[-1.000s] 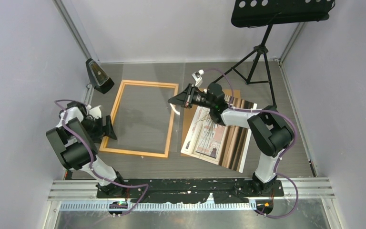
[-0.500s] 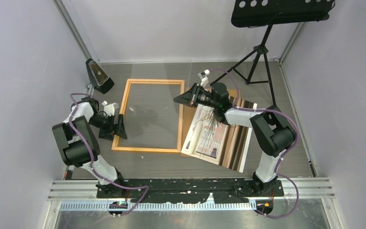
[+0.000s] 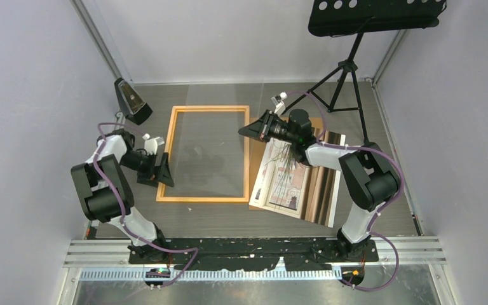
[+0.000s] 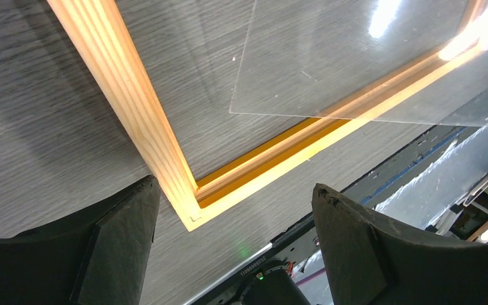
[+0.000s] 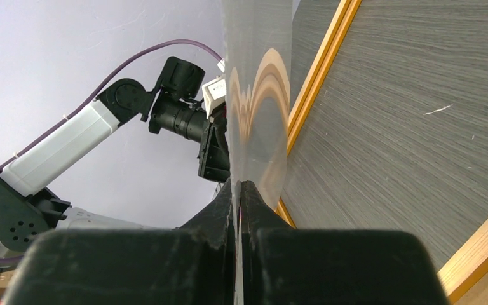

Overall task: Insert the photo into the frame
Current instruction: Move the photo frame to the center of the board, then place the photo frame item in the photo frame.

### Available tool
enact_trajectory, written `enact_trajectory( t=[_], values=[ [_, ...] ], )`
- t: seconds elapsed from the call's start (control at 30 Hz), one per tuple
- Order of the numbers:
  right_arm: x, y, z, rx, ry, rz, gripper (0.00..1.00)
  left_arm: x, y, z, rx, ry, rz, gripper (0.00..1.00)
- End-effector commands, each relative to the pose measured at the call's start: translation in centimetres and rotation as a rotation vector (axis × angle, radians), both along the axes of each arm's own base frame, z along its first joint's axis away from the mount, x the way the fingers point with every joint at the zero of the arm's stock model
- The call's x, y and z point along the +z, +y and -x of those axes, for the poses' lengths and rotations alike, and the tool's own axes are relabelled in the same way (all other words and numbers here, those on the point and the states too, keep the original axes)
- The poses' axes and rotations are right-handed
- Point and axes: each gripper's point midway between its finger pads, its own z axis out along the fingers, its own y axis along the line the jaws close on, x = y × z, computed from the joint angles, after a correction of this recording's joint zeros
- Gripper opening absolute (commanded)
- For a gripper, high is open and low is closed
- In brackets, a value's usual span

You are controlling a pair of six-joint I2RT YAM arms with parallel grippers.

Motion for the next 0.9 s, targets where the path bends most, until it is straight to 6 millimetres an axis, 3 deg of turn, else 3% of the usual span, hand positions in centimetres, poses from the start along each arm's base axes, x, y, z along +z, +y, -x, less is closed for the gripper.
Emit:
enact_trajectory(
  t=[0.0,0.3,0.87],
  values=[
    [3.1,0.0,0.2,0.021,-0.091,-0.052,0.06,2.1,-0.7,-0.6,-0.027,-0.064,0.036,0.87],
    [3.3,0.5,-0.2,0.047,-0.055,-0.106,0.06,3.6,1.9,-2.4,0.065,-0.123,-0.053,0.99],
    [2.3,2.4,-1.1,0.082,0.027,-0.188,0.06,6.4,3.8,-5.9,0.221,-0.263,-0.14,1.0]
  ],
)
